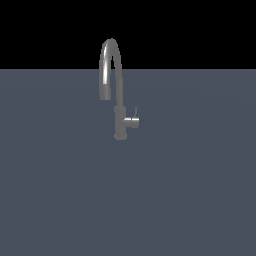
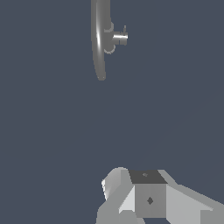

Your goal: Turn on the faucet by rotating a designated handle.

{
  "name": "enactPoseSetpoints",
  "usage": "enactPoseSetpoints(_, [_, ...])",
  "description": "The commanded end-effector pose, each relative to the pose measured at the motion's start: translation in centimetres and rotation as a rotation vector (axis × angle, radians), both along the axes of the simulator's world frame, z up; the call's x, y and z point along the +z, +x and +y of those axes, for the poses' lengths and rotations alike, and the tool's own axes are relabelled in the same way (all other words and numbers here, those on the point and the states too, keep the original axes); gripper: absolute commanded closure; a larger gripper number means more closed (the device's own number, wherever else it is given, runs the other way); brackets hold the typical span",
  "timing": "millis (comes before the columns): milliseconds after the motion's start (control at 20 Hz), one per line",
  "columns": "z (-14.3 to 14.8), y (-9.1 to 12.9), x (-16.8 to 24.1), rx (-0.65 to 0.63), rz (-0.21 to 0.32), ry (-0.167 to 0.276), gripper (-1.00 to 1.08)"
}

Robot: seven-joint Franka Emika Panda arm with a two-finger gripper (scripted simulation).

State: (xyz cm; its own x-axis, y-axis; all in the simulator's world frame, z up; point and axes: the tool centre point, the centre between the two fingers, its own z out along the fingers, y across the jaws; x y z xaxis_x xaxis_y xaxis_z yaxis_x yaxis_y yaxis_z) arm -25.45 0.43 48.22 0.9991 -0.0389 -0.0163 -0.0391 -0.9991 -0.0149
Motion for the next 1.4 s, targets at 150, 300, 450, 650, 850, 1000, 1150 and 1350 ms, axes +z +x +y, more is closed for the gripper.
enactPoseSetpoints(150, [0.0, 0.1, 0.0, -0.003, 0.003, 0.003, 1.08])
enactPoseSetpoints(300, [0.1, 0.5, -0.1, -0.012, 0.011, 0.012, 1.08])
enactPoseSetpoints(450, [0.2, 1.2, -0.2, -0.027, 0.024, 0.026, 1.08])
enactPoseSetpoints(650, [0.3, 2.5, -0.4, -0.056, 0.050, 0.055, 1.08])
enactPoseSetpoints(850, [0.5, 4.2, -0.8, -0.098, 0.087, 0.096, 1.08])
enactPoseSetpoints(1000, [0.5, 5.9, -1.2, -0.136, 0.122, 0.134, 1.08])
enactPoseSetpoints(1150, [0.6, 7.7, -1.6, -0.178, 0.159, 0.175, 1.08])
enactPoseSetpoints(1350, [0.6, 10.2, -2.4, -0.236, 0.210, 0.232, 1.08])
